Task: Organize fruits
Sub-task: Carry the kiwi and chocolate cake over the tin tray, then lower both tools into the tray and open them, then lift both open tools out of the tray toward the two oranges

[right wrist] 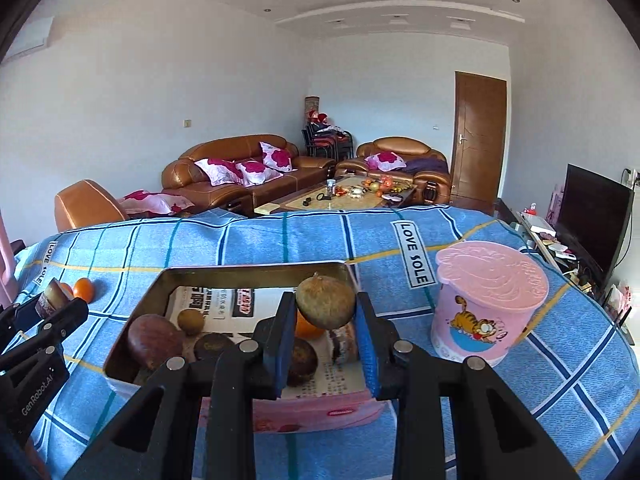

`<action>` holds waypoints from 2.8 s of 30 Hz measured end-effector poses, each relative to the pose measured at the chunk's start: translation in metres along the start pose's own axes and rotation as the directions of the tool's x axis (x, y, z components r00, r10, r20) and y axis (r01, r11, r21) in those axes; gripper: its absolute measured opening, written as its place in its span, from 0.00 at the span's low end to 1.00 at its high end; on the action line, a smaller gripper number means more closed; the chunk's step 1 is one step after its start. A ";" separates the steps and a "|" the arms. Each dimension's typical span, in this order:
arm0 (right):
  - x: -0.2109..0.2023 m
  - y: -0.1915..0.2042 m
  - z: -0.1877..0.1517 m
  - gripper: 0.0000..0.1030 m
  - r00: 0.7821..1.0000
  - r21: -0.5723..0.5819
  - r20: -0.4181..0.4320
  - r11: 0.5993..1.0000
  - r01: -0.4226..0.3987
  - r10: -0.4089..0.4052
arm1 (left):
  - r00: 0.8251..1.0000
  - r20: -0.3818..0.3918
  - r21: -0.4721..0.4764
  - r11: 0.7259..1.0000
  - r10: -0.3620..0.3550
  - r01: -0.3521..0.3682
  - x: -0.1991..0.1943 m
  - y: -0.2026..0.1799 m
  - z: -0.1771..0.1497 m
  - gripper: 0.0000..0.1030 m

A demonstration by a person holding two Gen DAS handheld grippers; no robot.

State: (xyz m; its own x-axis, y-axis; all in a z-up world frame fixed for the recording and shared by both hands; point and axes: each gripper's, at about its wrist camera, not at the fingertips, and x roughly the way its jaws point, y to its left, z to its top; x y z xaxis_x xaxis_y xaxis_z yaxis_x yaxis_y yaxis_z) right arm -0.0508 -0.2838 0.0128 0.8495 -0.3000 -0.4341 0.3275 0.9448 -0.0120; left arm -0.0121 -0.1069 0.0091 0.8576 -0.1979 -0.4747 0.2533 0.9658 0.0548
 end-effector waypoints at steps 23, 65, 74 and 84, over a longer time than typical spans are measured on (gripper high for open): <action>0.063 -0.001 0.018 0.30 0.985 0.073 -0.120 0.991 -0.114 0.122 | 0.983 -0.135 -0.020 0.992 -0.124 0.123 0.051 -0.055 0.015 0.40; 0.013 -0.005 0.018 0.75 0.987 0.079 0.147 0.994 -0.080 0.068 | 0.976 0.163 -0.025 0.989 0.145 -0.143 0.005 -0.011 0.018 1.00; -0.006 -0.006 0.008 0.75 0.988 0.074 0.151 0.996 -0.056 0.044 | 0.984 0.140 -0.050 0.993 0.112 -0.106 -0.009 -0.003 0.008 1.00; -0.027 -0.002 -0.003 0.75 0.988 0.067 0.153 0.998 -0.005 -0.005 | 0.988 0.117 -0.083 0.992 0.104 -0.095 -0.020 0.008 -0.001 1.00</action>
State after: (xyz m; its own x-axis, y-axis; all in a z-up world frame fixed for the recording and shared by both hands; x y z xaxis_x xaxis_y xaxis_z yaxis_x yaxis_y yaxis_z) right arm -0.0760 -0.2775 0.0223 0.9011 -0.3213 -0.2911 0.3498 0.9355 0.0503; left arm -0.0275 -0.0950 0.0182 0.9257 -0.1142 -0.3606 0.1326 0.9908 0.0265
